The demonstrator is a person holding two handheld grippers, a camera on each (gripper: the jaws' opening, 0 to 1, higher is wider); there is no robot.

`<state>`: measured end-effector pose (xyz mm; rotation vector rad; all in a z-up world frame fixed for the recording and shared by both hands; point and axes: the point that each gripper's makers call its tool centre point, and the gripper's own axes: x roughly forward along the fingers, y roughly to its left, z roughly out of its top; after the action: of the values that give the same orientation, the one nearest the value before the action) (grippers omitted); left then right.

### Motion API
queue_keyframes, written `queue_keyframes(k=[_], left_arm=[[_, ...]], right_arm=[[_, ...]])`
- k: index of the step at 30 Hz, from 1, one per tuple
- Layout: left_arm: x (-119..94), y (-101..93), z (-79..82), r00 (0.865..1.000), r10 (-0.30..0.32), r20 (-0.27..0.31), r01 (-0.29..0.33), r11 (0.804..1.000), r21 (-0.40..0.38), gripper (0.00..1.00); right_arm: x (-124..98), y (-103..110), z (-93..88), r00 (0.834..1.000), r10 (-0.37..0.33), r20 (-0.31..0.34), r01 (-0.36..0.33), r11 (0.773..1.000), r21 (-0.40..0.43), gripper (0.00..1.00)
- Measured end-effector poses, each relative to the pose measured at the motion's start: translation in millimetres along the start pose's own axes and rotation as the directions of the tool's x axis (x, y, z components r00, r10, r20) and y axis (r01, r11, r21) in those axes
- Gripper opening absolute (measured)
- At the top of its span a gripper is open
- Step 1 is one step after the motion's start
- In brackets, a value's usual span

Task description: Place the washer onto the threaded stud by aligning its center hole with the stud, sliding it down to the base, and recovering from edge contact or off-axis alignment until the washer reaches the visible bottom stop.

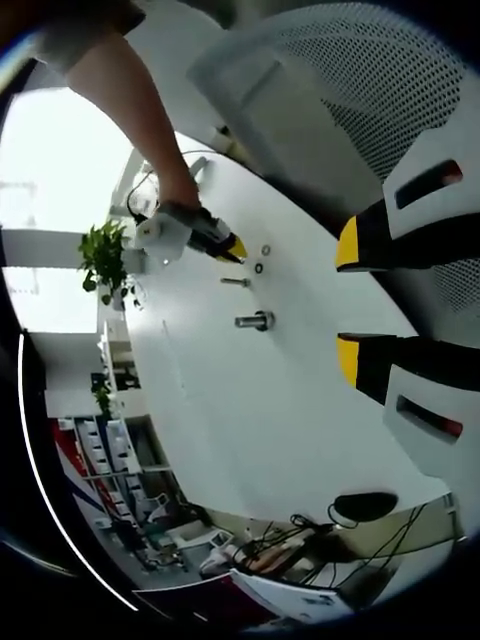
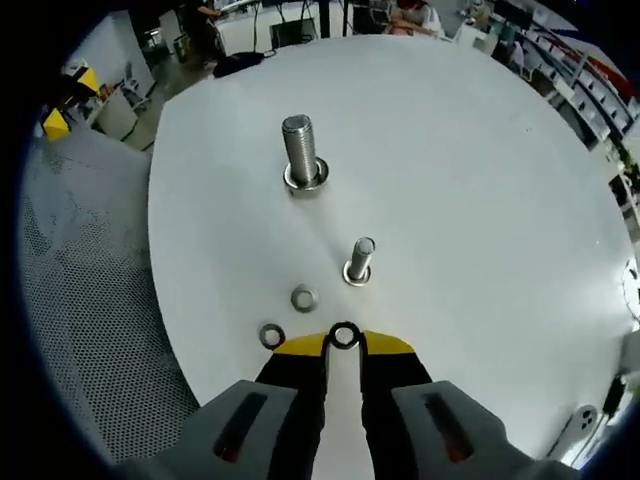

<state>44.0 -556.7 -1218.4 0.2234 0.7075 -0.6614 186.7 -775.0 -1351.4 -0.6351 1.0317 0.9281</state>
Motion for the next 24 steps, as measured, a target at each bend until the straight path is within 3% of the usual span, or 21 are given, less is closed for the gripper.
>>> queue_keyframes(k=[14, 18, 24], left_arm=[[1, -0.8, -0.5, 1.0, -0.004, -0.006, 0.004, 1.0, 0.004, 0.22], [1, 0.9, -1.3, 1.0, 0.004, -0.007, -0.004, 1.0, 0.005, 0.22], [0, 2.6, -1.8, 1.0, 0.016, -0.007, -0.016, 1.0, 0.002, 0.22]], right_arm=[[-26, -10, 31.8, 0.994, -0.041, 0.098, 0.046, 0.998, -0.047, 0.13], [-31, -10, 42.6, 0.988, -0.068, 0.137, 0.087, 0.987, -0.132, 0.13], [-29, -5, 51.7, 0.985, -0.064, 0.159, 0.091, 0.982, -0.166, 0.13]])
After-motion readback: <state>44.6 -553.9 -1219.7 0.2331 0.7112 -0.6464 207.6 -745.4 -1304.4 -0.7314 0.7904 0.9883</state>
